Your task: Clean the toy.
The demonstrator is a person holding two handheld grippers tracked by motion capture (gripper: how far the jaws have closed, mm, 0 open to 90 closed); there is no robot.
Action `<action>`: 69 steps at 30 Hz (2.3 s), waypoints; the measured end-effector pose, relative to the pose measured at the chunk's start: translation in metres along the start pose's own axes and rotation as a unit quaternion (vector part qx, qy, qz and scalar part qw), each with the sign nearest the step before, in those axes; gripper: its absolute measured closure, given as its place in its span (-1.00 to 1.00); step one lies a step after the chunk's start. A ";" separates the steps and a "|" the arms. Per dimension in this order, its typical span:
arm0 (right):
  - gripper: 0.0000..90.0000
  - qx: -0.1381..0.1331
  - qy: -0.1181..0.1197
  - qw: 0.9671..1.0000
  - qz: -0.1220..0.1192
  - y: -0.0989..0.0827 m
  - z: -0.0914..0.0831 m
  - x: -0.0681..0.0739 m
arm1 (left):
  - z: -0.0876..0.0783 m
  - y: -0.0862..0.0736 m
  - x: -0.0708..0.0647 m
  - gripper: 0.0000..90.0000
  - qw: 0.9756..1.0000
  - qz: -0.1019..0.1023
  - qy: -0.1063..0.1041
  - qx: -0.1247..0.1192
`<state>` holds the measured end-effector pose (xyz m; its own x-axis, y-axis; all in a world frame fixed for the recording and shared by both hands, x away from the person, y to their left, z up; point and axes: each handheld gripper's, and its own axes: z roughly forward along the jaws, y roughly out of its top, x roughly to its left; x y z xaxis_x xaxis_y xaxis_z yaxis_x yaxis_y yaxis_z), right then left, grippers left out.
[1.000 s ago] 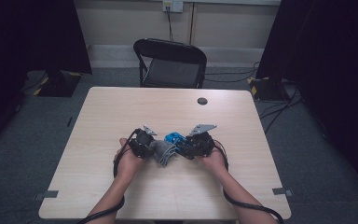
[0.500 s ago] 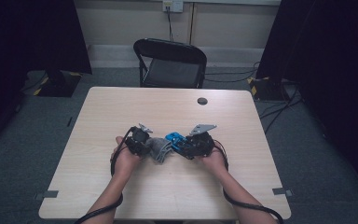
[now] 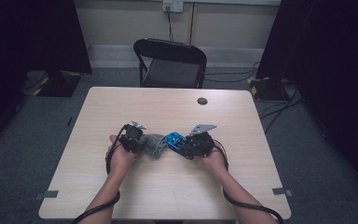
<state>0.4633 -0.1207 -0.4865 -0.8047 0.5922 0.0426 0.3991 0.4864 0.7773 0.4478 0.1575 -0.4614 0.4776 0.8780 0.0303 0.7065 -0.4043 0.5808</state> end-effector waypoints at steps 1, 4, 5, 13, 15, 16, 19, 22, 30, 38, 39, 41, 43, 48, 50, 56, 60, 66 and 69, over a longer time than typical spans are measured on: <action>-0.04 0.000 0.000 1.000 -0.001 0.000 0.000 0.000 | -0.001 0.000 0.001 0.64 1.000 0.000 0.002 -0.002; -0.04 0.000 0.000 1.000 -0.002 0.000 0.000 0.000 | -0.004 0.000 0.005 0.64 1.000 -0.006 0.004 -0.005; -0.04 0.000 0.000 1.000 -0.002 0.000 0.000 0.000 | -0.005 -0.001 0.006 0.64 1.000 -0.007 0.004 -0.004; -0.04 0.000 0.001 1.000 -0.002 0.000 0.000 -0.001 | -0.021 -0.010 0.012 0.64 1.000 -0.009 0.002 -0.006; -0.04 0.000 0.003 1.000 -0.002 0.000 0.000 -0.001 | -0.027 -0.012 0.011 0.63 1.000 -0.008 -0.006 -0.010; -0.04 0.000 0.004 1.000 -0.003 0.000 0.000 -0.001 | -0.029 -0.013 0.010 0.63 1.000 -0.008 -0.013 -0.013; -0.04 0.000 0.005 1.000 -0.002 0.000 0.000 -0.001 | -0.037 -0.016 0.004 0.63 0.999 0.001 -0.028 -0.018; -0.04 0.001 0.005 1.000 -0.002 0.000 0.000 -0.002 | -0.042 -0.021 -0.006 0.62 0.999 0.012 -0.043 -0.020; -0.04 0.006 0.000 1.000 0.002 0.002 0.000 0.000 | -0.044 -0.031 -0.038 0.62 0.996 0.054 -0.069 -0.013; -0.21 0.010 -0.002 1.000 0.009 0.004 0.002 0.002 | -0.041 -0.032 -0.055 0.61 0.994 0.065 -0.090 -0.012; -0.22 0.009 -0.003 1.000 0.008 0.005 0.003 0.003 | -0.040 -0.032 -0.057 0.61 0.993 0.065 -0.094 -0.009; -0.25 0.011 -0.003 1.000 0.008 0.006 0.003 0.002 | -0.039 -0.033 -0.060 0.61 0.993 0.070 -0.096 -0.007; -0.28 0.010 0.000 1.000 0.009 0.007 0.001 0.002 | -0.038 -0.033 -0.064 0.61 0.992 0.073 -0.103 -0.004; -0.30 0.009 0.005 1.000 0.002 0.012 -0.009 0.000 | -0.036 -0.031 -0.077 0.61 0.990 0.081 -0.120 -0.005; -0.31 0.003 0.006 1.000 0.005 0.012 -0.015 -0.001 | -0.035 -0.029 -0.084 0.61 0.988 0.086 -0.128 -0.003; -0.33 -0.012 0.012 1.000 0.012 0.012 -0.034 -0.003 | -0.027 -0.028 -0.109 0.60 0.981 0.108 -0.161 0.007; -0.34 -0.013 0.013 1.000 0.006 0.010 -0.043 0.000 | -0.025 -0.027 -0.122 0.58 0.976 0.120 -0.182 0.011; -0.36 -0.016 0.018 1.000 0.015 0.008 -0.051 0.003 | -0.027 -0.025 -0.123 0.25 0.970 0.130 -0.206 -0.013; -0.37 -0.015 0.018 1.000 0.014 0.004 -0.056 0.005 | -0.031 -0.024 -0.116 -0.04 0.968 0.128 -0.215 -0.027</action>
<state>0.4361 -0.1512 -0.4484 -0.8089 0.5814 0.0875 0.4089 0.4494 0.7942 0.3593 0.0736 -0.4535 0.8152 0.5576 -0.1562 0.5133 -0.5709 0.6408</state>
